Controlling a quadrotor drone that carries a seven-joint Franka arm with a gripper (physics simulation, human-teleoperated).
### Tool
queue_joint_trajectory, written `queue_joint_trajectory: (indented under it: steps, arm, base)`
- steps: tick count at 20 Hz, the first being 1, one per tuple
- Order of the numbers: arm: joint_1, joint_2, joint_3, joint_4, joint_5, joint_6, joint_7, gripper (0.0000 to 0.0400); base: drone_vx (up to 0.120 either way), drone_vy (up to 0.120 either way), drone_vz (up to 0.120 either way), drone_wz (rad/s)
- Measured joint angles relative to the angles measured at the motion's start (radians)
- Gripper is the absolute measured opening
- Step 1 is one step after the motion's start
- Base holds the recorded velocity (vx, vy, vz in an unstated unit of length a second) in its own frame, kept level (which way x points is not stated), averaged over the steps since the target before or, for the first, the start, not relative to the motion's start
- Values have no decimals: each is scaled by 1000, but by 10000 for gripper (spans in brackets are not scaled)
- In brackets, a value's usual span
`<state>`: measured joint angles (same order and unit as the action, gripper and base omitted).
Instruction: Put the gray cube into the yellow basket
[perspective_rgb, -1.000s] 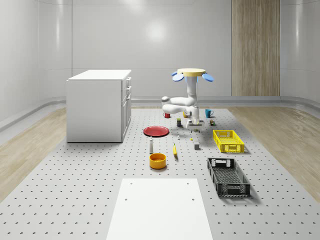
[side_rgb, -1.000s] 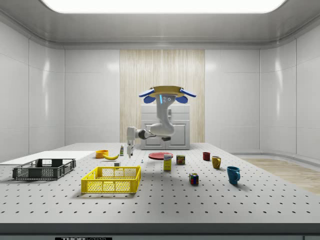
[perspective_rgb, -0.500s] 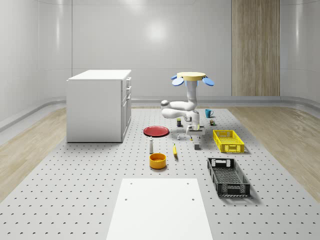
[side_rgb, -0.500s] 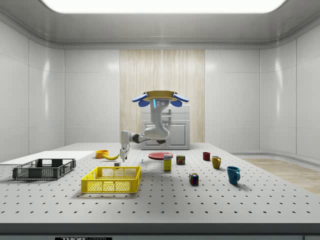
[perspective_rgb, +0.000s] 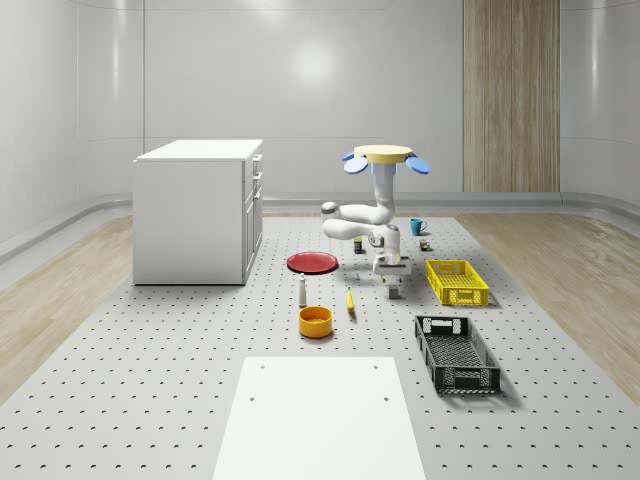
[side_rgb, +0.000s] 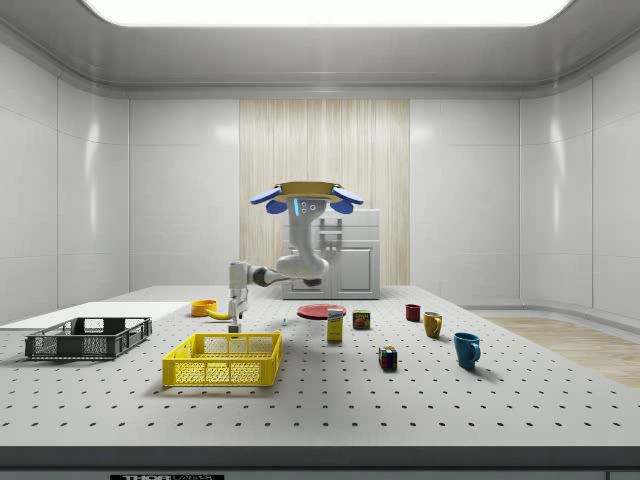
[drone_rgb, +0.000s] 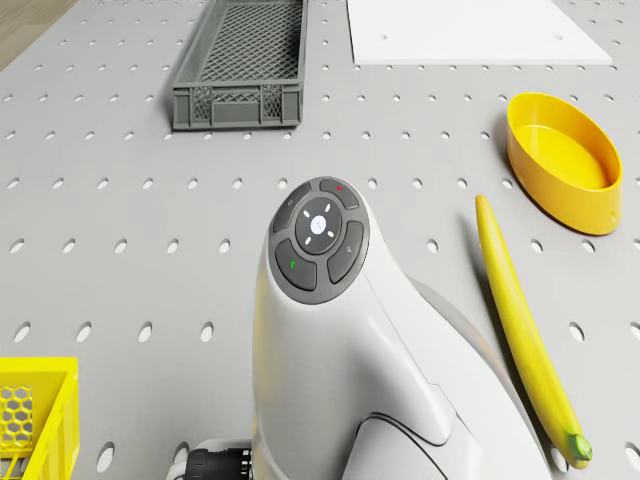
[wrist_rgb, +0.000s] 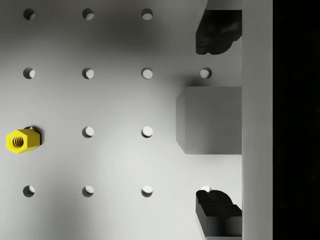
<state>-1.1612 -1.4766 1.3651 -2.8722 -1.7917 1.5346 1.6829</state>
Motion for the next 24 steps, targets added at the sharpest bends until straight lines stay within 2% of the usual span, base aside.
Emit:
queue_joint_trajectory:
  steps: [2,17,20,24]
  arm:
    - [-1,-3,0,0,1,3,1,400]
    - [-17,-26,-130,30,-117,68,-1,400]
    - [-18,-27,-137,32,-124,72,-1,327]
    - [-19,-28,-141,33,-128,74,-1,278]
  base:
    - [100,0,0,0]
    - [0,0,0,0]
    - [0,0,0,0]
    - [0,0,0,0]
